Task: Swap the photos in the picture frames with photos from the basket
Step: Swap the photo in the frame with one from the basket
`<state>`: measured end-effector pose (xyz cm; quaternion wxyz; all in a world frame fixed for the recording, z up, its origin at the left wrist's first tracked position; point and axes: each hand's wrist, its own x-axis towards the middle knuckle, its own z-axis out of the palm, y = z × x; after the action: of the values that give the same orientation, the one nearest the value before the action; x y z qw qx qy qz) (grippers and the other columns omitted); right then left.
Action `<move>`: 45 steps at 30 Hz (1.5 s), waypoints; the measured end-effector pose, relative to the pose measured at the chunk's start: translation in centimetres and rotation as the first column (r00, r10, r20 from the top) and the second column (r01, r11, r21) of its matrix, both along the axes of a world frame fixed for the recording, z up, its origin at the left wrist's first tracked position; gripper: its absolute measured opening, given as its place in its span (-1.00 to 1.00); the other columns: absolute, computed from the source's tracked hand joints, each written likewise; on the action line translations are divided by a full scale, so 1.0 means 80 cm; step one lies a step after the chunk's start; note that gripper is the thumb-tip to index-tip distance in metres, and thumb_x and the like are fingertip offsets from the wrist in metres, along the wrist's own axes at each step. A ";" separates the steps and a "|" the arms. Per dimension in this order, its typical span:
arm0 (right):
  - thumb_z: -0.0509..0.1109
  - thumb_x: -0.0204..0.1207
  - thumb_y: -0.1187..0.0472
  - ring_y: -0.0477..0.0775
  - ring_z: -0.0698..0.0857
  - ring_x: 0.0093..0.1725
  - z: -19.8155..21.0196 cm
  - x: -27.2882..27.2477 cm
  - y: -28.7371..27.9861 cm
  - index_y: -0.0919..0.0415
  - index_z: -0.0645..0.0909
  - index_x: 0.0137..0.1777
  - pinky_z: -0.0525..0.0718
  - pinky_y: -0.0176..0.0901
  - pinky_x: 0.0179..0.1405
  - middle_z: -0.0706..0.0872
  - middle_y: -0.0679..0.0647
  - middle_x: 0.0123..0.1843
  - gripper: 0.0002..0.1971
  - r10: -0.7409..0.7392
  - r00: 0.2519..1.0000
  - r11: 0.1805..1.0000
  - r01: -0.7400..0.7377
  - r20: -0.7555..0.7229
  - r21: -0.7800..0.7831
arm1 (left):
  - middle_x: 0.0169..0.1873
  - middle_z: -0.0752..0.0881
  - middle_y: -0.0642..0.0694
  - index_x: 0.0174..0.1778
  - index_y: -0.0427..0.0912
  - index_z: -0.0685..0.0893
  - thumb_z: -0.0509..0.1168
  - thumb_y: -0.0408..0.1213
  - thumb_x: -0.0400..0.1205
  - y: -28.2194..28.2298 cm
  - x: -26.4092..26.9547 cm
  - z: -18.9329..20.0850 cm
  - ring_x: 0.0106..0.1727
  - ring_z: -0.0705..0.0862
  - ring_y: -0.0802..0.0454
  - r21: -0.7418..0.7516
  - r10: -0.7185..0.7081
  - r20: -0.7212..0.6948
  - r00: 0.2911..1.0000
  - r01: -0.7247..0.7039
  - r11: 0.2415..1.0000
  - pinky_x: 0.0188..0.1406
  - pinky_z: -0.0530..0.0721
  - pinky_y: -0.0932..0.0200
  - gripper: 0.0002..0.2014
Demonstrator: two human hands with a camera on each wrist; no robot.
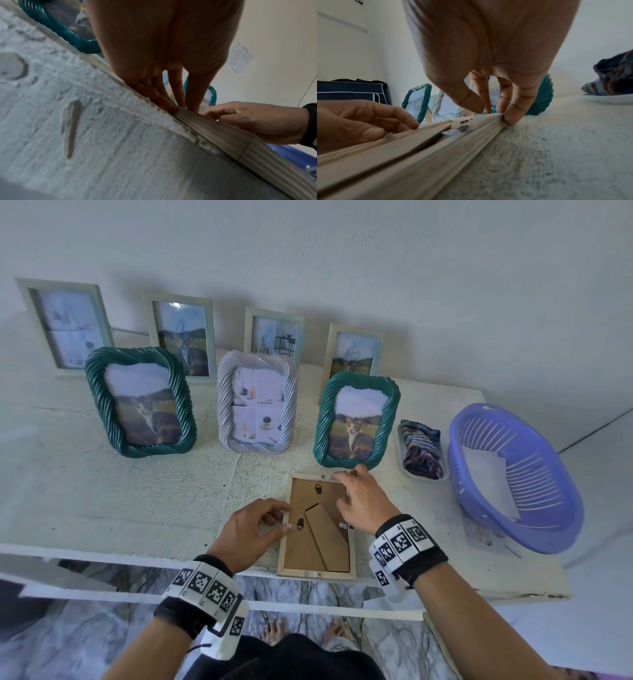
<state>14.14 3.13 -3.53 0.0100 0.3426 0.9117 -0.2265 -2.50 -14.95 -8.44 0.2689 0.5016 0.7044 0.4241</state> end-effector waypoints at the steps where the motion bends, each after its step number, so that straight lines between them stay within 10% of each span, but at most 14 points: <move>1: 0.30 0.52 0.28 0.10 0.52 0.03 0.000 0.001 -0.001 0.17 0.50 0.44 0.56 -0.10 0.16 0.40 0.15 0.17 -0.54 0.009 1.000 1.000 -0.009 -0.003 0.000 | -0.13 0.71 0.11 0.12 0.05 0.72 0.51 -0.27 0.54 0.000 0.000 -0.001 -0.03 0.67 0.12 0.002 0.002 0.001 1.000 -0.002 1.000 0.00 0.66 0.25 -0.74; 12: 0.29 0.51 0.34 0.15 0.51 0.18 -0.005 0.016 -0.006 -0.04 0.49 0.52 0.56 -0.03 0.32 0.37 0.09 0.21 -0.43 0.024 0.999 0.997 -0.026 -0.038 -0.074 | -0.13 0.71 0.10 0.12 0.06 0.72 0.51 -0.26 0.54 0.000 0.000 -0.001 -0.03 0.67 0.13 0.009 -0.003 0.005 1.000 0.003 1.000 0.01 0.67 0.23 -0.73; 17: 0.33 0.57 0.07 0.19 0.42 0.45 0.005 0.026 -0.029 -0.07 0.35 0.58 0.42 -0.02 0.46 0.37 0.13 0.44 -0.44 0.007 0.997 0.996 -0.013 -0.076 -0.088 | -0.12 0.70 0.12 0.14 0.03 0.71 0.50 -0.22 0.54 -0.001 -0.001 -0.001 -0.02 0.66 0.18 0.007 -0.002 0.007 1.000 0.002 1.000 0.02 0.67 0.24 -0.73; 23: 0.42 0.30 -0.44 0.04 -0.21 0.70 0.012 0.055 -0.089 -0.33 -0.22 0.66 0.22 0.19 0.58 -0.35 0.04 0.72 0.08 0.075 0.991 0.975 -0.051 0.107 -0.218 | -0.12 0.70 0.12 0.16 0.02 0.72 0.46 -0.10 0.52 -0.001 0.000 -0.001 -0.03 0.67 0.18 0.000 -0.006 0.012 1.000 0.006 1.000 0.01 0.68 0.22 -0.71; 38: 0.36 0.49 -0.22 0.00 -0.20 0.69 -0.018 0.054 -0.110 -0.25 -0.09 0.66 0.12 -0.01 0.59 -0.34 0.00 0.72 -0.14 -0.056 0.996 0.984 0.044 -0.066 -0.171 | -0.12 0.70 0.11 0.15 0.03 0.72 0.33 0.14 0.44 -0.001 0.001 0.002 -0.05 0.68 0.13 -0.001 -0.004 0.006 1.000 0.004 1.000 0.00 0.70 0.18 -0.58; 45: 0.33 0.56 -0.17 -0.01 -0.17 0.69 -0.017 0.056 -0.107 -0.24 -0.07 0.67 0.07 -0.06 0.58 -0.28 0.01 0.73 -0.21 -0.075 0.993 0.974 0.054 -0.089 -0.220 | 0.13 0.64 0.07 0.34 0.03 0.61 0.47 -0.15 0.57 0.001 0.008 0.004 0.05 0.64 0.28 -0.027 0.022 -0.066 0.998 -0.024 0.999 0.02 0.55 0.44 -0.59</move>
<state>18.59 -5.43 -4.88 -0.0043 0.3573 0.8694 -0.3412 -1.86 -14.90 -8.13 0.2477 0.5033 0.7245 0.4006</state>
